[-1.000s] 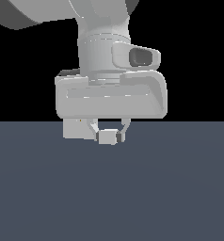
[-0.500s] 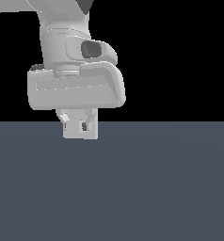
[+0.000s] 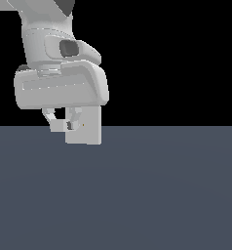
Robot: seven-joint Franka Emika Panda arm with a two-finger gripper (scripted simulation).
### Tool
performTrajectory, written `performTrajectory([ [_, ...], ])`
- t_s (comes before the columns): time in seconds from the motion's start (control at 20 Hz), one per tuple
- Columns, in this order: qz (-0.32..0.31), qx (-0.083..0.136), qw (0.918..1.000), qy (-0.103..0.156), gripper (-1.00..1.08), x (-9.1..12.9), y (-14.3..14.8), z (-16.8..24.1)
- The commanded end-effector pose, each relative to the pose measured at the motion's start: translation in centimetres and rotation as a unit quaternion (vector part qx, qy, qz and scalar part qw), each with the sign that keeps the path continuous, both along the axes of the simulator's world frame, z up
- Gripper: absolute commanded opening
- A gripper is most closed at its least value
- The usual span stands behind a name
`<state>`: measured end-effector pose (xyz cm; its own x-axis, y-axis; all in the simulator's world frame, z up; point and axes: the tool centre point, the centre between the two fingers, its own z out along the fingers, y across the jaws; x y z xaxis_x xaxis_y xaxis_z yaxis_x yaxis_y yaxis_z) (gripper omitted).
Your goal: Plug the charger into the wall socket.
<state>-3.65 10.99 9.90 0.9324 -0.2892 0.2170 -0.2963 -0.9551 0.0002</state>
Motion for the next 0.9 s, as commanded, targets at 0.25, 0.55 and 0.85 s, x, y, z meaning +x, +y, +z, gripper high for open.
performTrajectory([
  [0.25, -0.002, 0.000, 1.0000, 0.000, -1.00, 0.2, 0.3, 0.1],
  [0.55, -0.002, 0.000, 1.0000, 0.001, -1.00, 0.5, 0.2, 0.1],
  [0.85, -0.002, 0.001, 1.0000, 0.001, -1.00, 2.2, -0.3, 0.1],
])
